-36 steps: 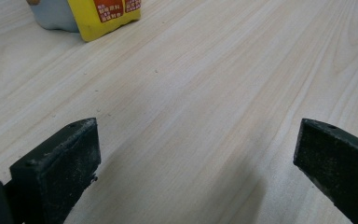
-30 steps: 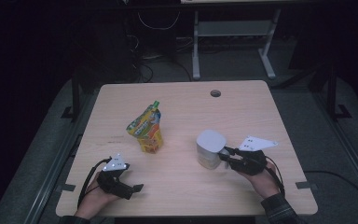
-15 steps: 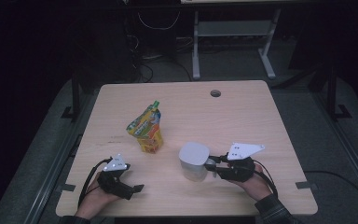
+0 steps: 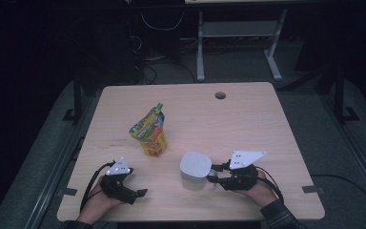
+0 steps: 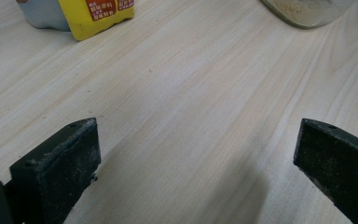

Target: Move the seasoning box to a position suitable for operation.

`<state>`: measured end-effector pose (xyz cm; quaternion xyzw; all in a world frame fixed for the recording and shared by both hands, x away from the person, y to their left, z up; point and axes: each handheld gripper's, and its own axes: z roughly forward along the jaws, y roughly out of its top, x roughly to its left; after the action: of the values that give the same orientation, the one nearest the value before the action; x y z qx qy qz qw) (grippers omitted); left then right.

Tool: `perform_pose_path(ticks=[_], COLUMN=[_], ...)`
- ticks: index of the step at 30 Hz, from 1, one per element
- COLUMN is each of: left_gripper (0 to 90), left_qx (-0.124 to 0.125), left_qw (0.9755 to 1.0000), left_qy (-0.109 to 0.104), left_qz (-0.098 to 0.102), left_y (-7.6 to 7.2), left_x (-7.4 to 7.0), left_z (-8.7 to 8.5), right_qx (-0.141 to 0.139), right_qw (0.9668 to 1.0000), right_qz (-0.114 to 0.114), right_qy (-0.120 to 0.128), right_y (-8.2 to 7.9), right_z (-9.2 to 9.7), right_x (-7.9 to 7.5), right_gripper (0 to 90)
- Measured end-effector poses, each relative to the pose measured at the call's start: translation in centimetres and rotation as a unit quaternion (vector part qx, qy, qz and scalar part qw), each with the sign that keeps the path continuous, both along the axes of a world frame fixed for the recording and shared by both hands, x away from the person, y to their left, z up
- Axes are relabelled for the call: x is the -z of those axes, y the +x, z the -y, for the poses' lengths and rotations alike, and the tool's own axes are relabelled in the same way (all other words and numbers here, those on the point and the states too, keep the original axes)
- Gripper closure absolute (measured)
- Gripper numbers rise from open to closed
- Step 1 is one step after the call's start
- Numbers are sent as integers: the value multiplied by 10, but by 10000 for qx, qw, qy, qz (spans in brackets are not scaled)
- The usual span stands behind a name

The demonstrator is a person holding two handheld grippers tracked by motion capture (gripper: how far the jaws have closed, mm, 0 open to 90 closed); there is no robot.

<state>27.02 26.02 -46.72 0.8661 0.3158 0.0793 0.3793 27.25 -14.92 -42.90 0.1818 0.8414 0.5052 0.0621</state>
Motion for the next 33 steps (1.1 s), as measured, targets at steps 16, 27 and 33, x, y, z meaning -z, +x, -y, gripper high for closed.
perform_pose_path(ticks=[16,27,33], left_gripper=[2,2,2], left_qx=[-5,-13,41], left_qw=[10000,10000,10000], left_qy=[23,10,84], left_qz=[-12,-14,-24], left_y=[-1,-1,-1], left_x=[-1,-1,-1], left_z=[-2,0,0], right_qx=[573,392,316], right_qw=[9979,9987,9981], right_qz=[-310,-301,-415], right_qy=[69,-145,-317], right_y=[-24,-39,-35], right_z=[29,15,4], right_x=[-5,4,13], right_gripper=[604,891,897])
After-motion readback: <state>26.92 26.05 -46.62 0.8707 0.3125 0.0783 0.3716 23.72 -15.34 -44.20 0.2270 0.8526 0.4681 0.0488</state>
